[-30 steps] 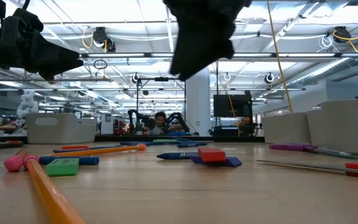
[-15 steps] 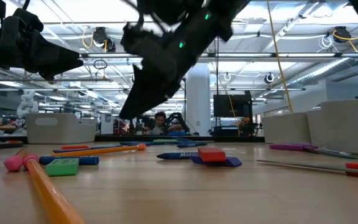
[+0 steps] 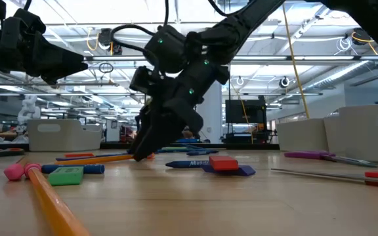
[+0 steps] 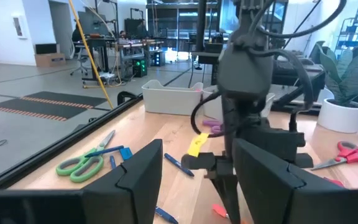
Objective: Sort crayons/erasers/pens/pencils in bins
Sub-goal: Put the orange pencil into the top right gray bin
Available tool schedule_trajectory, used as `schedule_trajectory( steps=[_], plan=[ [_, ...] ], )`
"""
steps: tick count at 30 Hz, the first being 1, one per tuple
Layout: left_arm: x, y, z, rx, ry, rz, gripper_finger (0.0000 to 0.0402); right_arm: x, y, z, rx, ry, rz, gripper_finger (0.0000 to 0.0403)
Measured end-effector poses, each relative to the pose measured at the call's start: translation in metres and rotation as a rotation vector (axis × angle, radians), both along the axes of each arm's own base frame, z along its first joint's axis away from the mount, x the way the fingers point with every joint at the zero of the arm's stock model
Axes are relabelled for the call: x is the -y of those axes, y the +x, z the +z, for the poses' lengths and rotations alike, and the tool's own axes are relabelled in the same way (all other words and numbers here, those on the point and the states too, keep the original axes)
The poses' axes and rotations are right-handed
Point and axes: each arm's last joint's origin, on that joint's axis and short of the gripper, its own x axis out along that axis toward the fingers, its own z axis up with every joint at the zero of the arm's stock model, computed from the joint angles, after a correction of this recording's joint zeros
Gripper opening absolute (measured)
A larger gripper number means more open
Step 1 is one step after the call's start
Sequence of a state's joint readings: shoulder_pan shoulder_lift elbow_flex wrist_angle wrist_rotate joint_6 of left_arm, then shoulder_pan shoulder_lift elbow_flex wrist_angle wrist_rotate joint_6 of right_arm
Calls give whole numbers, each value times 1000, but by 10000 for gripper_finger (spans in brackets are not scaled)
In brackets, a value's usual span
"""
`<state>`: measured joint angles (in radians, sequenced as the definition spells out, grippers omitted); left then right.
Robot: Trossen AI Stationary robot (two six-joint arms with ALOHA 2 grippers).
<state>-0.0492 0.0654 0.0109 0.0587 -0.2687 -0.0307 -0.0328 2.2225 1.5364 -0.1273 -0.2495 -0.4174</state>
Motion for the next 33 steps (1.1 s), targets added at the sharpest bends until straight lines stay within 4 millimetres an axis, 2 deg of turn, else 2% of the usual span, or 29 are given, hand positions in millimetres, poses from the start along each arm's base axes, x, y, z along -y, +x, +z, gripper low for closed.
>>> schedule_trajectory(
  steps=[4,11,14,19,24,26,29,33],
  plan=[
    [0,0,0,1,0,0,198,2,-2,-2,-28,12,20,172],
    [0,0,0,3,0,0,198,4,-10,-5,-126,32,28,105],
    [0,0,0,3,0,0,198,3,-16,-1,-171,20,48,81],
    [0,0,0,3,0,0,198,-2,-27,14,-224,-51,74,57],
    [0,0,0,4,0,0,198,-8,-36,33,-238,-123,82,54],
    [0,0,0,4,0,1,198,-9,-34,41,-212,-137,-3,61],
    [0,0,0,4,0,1,198,-9,-33,53,-186,-93,-247,80],
    [0,0,0,4,0,1,198,-9,-36,57,-189,-23,-667,111]
  ],
)
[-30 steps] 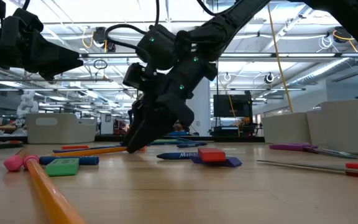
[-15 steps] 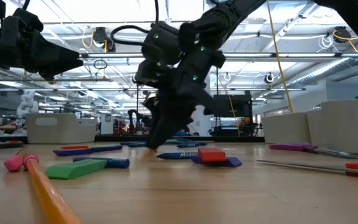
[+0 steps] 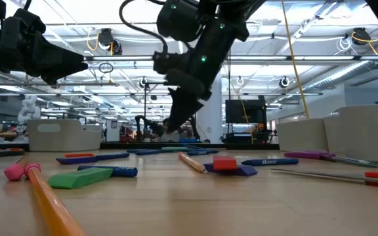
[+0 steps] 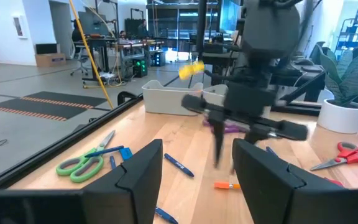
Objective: Sort crayons/erasers/pens/pencils in bins
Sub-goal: Put the orange pencil into the top right gray bin
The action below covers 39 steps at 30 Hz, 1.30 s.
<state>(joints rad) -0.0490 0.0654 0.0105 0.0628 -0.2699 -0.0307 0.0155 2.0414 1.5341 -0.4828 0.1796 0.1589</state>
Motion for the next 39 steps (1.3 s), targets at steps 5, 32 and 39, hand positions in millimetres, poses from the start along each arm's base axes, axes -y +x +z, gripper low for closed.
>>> schedule_trajectory(
  steps=[5,32,39],
  plan=[
    [0,0,0,0,0,0,198,-16,-4,-1,30,145,-291,133],
    [0,0,0,-3,0,-1,198,-32,-3,-42,40,239,-763,107],
    [0,0,0,-4,0,-1,198,-27,-3,-42,58,267,-826,35]
  ],
)
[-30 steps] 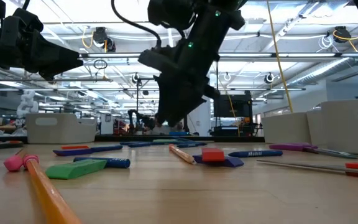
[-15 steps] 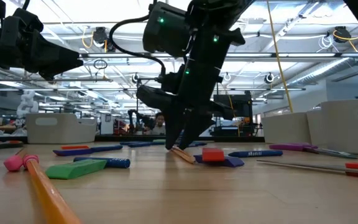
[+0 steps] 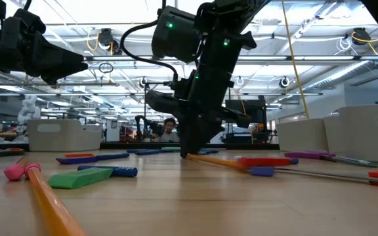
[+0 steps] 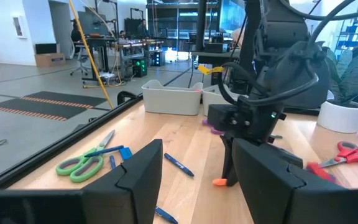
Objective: Sort crayons/erasers/pens/pencils in bins
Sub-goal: Put the orange pencil into the top right gray bin
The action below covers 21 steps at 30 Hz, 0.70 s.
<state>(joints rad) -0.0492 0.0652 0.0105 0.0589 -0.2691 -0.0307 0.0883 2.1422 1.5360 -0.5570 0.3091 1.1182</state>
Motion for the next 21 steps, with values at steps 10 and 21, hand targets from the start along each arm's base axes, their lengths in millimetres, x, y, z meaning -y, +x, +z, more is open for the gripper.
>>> schedule_trajectory(
  steps=[10,21],
  plan=[
    [0,0,0,-1,0,0,198,3,2,9,74,31,-75,25],
    [0,0,0,-1,0,-1,198,38,-8,71,170,-38,1,20]
  ],
)
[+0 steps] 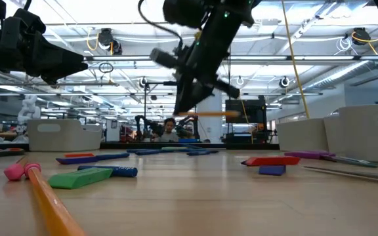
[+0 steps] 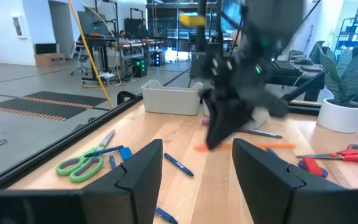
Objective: Sort crayons/erasers/pens/pencils in bins
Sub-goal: Put the orange pencil into the top right gray bin
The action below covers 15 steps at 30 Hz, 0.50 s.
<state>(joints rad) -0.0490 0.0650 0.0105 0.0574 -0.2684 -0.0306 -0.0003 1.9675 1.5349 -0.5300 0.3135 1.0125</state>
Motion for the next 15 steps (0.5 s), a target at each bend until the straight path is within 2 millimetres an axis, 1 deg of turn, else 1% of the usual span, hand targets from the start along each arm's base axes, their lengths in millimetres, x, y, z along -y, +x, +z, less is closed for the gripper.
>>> schedule_trajectory(
  steps=[3,6,12,15],
  plan=[
    [0,0,0,0,0,0,198,20,-10,21,-6,-63,16,20],
    [0,0,0,0,0,0,198,44,-30,42,-74,-126,-1,20],
    [0,0,0,0,0,0,198,103,-86,73,-305,-203,-58,20],
    [0,0,0,0,0,0,198,131,-115,82,-446,-237,-50,20]
  ],
)
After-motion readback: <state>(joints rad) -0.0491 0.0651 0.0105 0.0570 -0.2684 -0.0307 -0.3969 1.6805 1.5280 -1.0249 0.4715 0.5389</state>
